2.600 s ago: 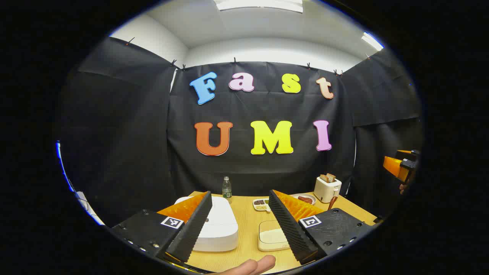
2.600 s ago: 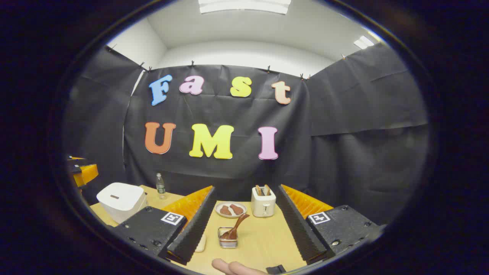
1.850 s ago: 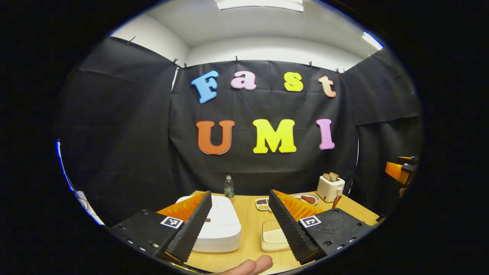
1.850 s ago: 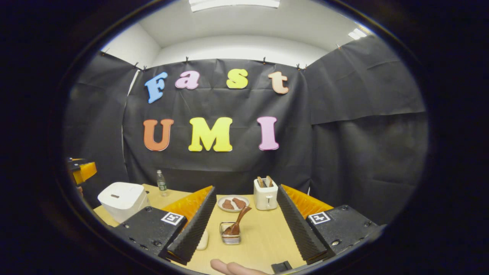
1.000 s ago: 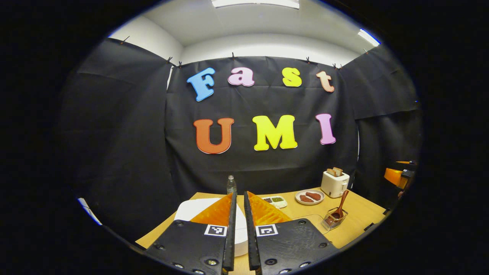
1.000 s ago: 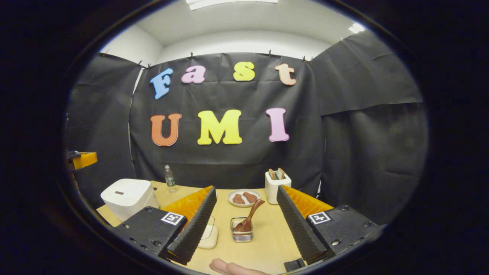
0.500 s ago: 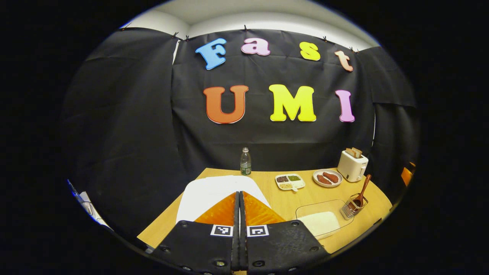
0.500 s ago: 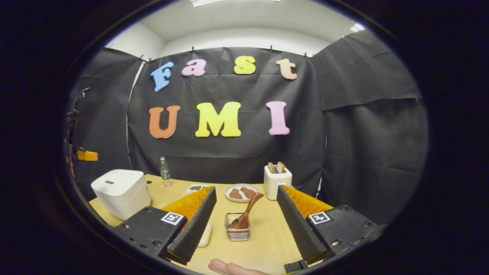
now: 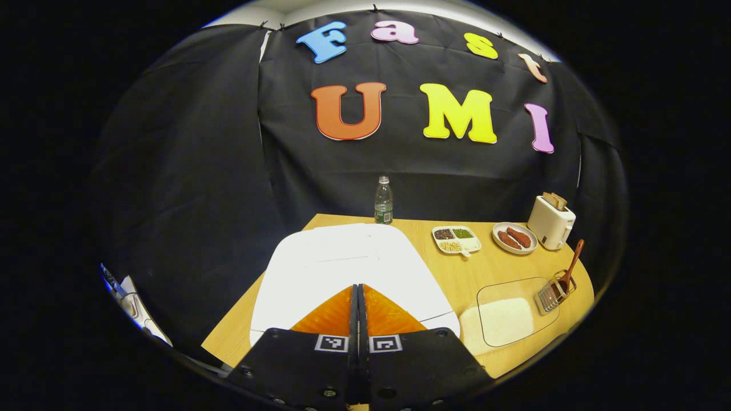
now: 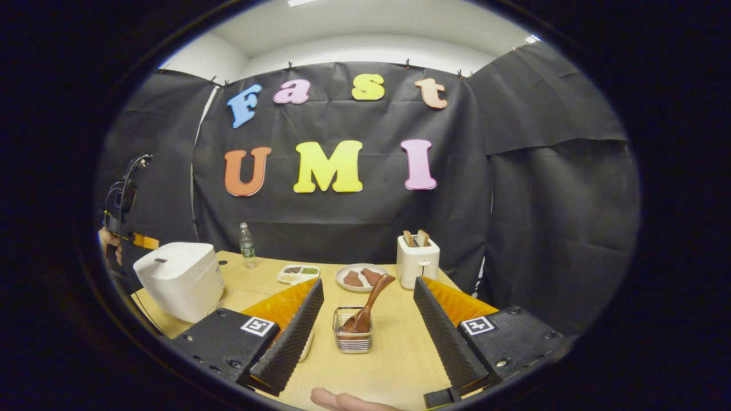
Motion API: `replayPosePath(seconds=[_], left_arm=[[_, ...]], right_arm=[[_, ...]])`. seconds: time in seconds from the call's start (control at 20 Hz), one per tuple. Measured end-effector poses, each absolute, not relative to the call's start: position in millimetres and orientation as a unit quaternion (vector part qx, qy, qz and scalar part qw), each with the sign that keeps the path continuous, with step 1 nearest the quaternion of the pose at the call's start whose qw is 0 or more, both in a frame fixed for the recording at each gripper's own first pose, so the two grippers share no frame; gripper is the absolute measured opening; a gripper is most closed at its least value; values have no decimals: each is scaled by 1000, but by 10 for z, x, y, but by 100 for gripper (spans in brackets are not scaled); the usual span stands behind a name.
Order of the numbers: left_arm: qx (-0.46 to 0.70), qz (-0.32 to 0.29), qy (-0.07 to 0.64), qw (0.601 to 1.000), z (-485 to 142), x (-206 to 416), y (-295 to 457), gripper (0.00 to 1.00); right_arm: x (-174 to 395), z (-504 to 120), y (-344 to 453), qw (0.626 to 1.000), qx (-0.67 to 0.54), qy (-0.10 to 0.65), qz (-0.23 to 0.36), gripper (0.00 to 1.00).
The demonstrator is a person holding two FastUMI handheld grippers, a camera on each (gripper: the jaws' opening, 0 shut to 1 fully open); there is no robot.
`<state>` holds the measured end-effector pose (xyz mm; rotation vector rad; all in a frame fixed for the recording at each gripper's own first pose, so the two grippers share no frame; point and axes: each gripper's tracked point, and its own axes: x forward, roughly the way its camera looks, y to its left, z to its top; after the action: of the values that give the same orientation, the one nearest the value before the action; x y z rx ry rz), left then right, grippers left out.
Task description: Close the left gripper, press the button to open the rice cooker; take a wooden spoon from the chopstick holder with the right hand, scoop a spoonful of rice and pour it into the rice cooker, then put the wooden spoon back into the chopstick holder.
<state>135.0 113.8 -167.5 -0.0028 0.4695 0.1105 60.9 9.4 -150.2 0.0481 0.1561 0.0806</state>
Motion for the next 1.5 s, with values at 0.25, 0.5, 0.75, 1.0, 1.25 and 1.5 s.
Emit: replayPosePath(seconds=[0.25, 0.5, 0.75, 1.0, 1.25, 1.5], left_arm=[[-21, 53, 246, 968, -1820, 1346, 1164, 0], [-6, 55, 256, 965, -1971, 1375, 1164, 0], [-2, 56, 274, 960, -2033, 1356, 1161, 0], [3, 59, 284, 957, -2029, 1335, 1184, 0], [-16, 66, 249, 966, -1781, 1380, 1220, 0], [10, 92, 174, 980, -1292, 1437, 1331, 0]], right_arm=[[601, -1528, 10, 996, 24, 78, 31, 100], [593, -1445, -53, 997, 13, 72, 34, 100], [612, -1341, -155, 998, 19, 63, 21, 100], [490, -1209, -187, 999, 13, 47, 18, 100], [405, -1159, -243, 999, 11, 42, 10, 100], [377, -1121, -302, 999, 1, 35, 1, 100]])
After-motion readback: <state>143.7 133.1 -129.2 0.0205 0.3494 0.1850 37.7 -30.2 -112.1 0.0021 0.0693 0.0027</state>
